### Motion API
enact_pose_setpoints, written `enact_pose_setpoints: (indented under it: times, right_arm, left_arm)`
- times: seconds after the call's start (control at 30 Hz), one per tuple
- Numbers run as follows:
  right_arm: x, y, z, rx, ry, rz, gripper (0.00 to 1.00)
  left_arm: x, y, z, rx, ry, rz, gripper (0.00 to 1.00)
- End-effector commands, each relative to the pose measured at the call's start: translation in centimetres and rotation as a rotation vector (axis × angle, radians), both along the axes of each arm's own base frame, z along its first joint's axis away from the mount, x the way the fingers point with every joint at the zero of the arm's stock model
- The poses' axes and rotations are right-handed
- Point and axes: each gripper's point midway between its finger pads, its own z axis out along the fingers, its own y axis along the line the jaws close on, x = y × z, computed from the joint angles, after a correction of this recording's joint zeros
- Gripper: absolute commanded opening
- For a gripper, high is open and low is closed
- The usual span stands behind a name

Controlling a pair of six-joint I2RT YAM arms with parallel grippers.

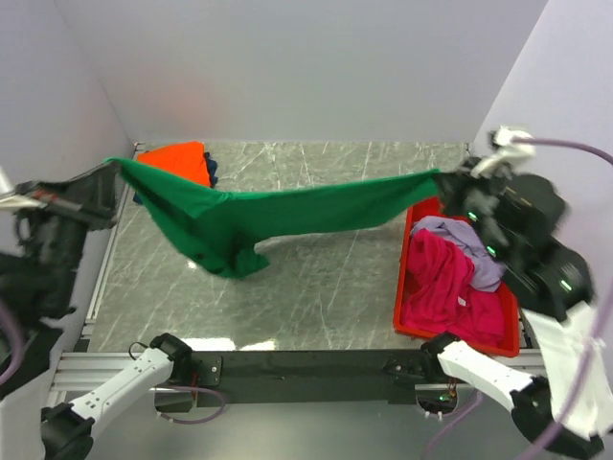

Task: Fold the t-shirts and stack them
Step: Flatten the tshirt out

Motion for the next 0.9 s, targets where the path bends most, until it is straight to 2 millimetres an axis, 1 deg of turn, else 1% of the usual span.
enact_pose_setpoints:
  times: [0.0, 0.03, 0.07, 0.1, 0.13, 0.17, 0.2, 0.23, 0.3, 0.33, 0.37, 0.4, 0.43, 0.47, 0.5, 0.53, 0.57, 0.6, 0.63, 0.67, 0.7, 0.73, 0.77, 0.8, 0.83, 0.87]
  right_arm:
    - [-4.6, -1.4, 4.5, 0.047, -0.127, 0.054, 0.00]
    - [-5.7, -1.9, 6.0, 0.064, -0.167, 0.059, 0.00]
    - [-6.3, -2.2, 6.6, 0.069, -0.183, 0.062, 0.00]
    - [-7.2, -2.7, 7.1, 0.077, -0.201, 0.058, 0.00]
    - [-8.0, -3.2, 8.4, 0.092, -0.236, 0.052, 0.00]
    - [-8.5, -3.5, 8.9, 0.093, -0.253, 0.053, 0.00]
    - [-8.9, -3.8, 9.4, 0.099, -0.270, 0.049, 0.00]
    - [-9.4, -4.2, 10.1, 0.107, -0.291, 0.039, 0.00]
    - [-9.3, -4.3, 10.6, 0.109, -0.304, 0.033, 0.00]
    - [-8.9, -4.1, 10.5, 0.108, -0.301, 0.033, 0.00]
    - [-8.3, -3.8, 10.3, 0.100, -0.289, 0.030, 0.00]
    - [-7.8, -3.6, 10.2, 0.097, -0.285, 0.032, 0.00]
    - [-6.8, -3.1, 9.3, 0.080, -0.259, 0.029, 0.00]
    - [-5.7, -2.7, 8.7, 0.066, -0.236, 0.027, 0.00]
    - [-4.5, -2.2, 7.8, 0.048, -0.213, 0.023, 0.00]
    - [-3.7, -1.9, 7.2, 0.039, -0.195, 0.016, 0.00]
    - [-2.3, -1.4, 6.3, 0.020, -0.166, 0.006, 0.00]
    - [-1.4, -1.1, 6.0, 0.012, -0.161, 0.001, 0.00]
    - [-0.4, -0.7, 4.9, -0.008, -0.132, -0.004, 0.00]
    - [1.0, -0.3, 4.0, -0.025, -0.103, -0.013, 0.00]
    - [1.9, -0.1, 3.7, -0.032, -0.097, -0.031, 0.00]
    - [2.8, 0.0, 3.2, -0.048, -0.081, -0.042, 0.00]
    - [4.3, 0.4, 2.3, -0.064, -0.052, -0.053, 0.00]
    - [5.1, 0.5, 2.3, -0.068, -0.052, -0.060, 0.00]
    - [5.9, 0.8, 2.1, -0.073, -0.046, -0.060, 0.00]
    - [7.2, 0.9, 1.5, -0.084, -0.028, -0.070, 0.00]
  left_arm:
    - [-3.5, 0.3, 2.7, 0.002, -0.093, -0.076, 0.01]
    - [-4.1, 0.4, 3.0, 0.004, -0.102, -0.084, 0.01]
    - [-4.5, 0.5, 3.4, 0.006, -0.111, -0.090, 0.01]
    - [-5.5, 1.0, 4.4, -0.001, -0.140, -0.093, 0.01]
    - [-5.6, 0.7, 4.8, 0.005, -0.144, -0.107, 0.01]
    - [-5.7, 0.7, 5.0, 0.015, -0.143, -0.112, 0.01]
    - [-6.3, 0.9, 5.8, 0.016, -0.165, -0.117, 0.00]
    - [-5.9, 0.4, 6.0, 0.028, -0.160, -0.127, 0.01]
    - [-5.5, 0.1, 6.4, 0.032, -0.166, -0.137, 0.01]
    - [-4.7, -0.4, 6.3, 0.038, -0.154, -0.140, 0.01]
    - [-3.7, -0.9, 5.7, 0.046, -0.133, -0.139, 0.01]
    - [-3.0, -1.1, 5.7, 0.044, -0.129, -0.131, 0.01]
    - [-1.7, -1.6, 5.1, 0.053, -0.105, -0.119, 0.01]
    - [-0.4, -1.8, 4.1, 0.064, -0.071, -0.091, 0.01]
    - [1.3, -2.3, 3.6, 0.073, -0.045, -0.071, 0.01]
    - [2.3, -2.6, 3.0, 0.082, -0.024, -0.058, 0.01]
    - [3.8, -3.0, 2.0, 0.099, 0.010, -0.035, 0.00]
    - [4.9, -3.4, 1.6, 0.107, 0.026, -0.024, 0.00]
    - [6.8, -4.4, 0.5, 0.129, 0.065, -0.020, 0.01]
    - [8.0, -4.8, -0.4, 0.148, 0.090, -0.007, 0.01]
    - [9.0, -5.1, -0.8, 0.160, 0.107, 0.005, 0.01]
    - [10.8, -6.1, -1.8, 0.184, 0.139, 0.003, 0.00]
    - [11.8, -5.9, -1.8, 0.189, 0.145, 0.017, 0.00]
    - [13.4, -6.8, -2.6, 0.206, 0.170, -0.004, 0.01]
    - [14.2, -6.8, -2.5, 0.207, 0.169, -0.001, 0.01]
    - [14.9, -5.8, -1.9, 0.196, 0.160, 0.028, 0.01]
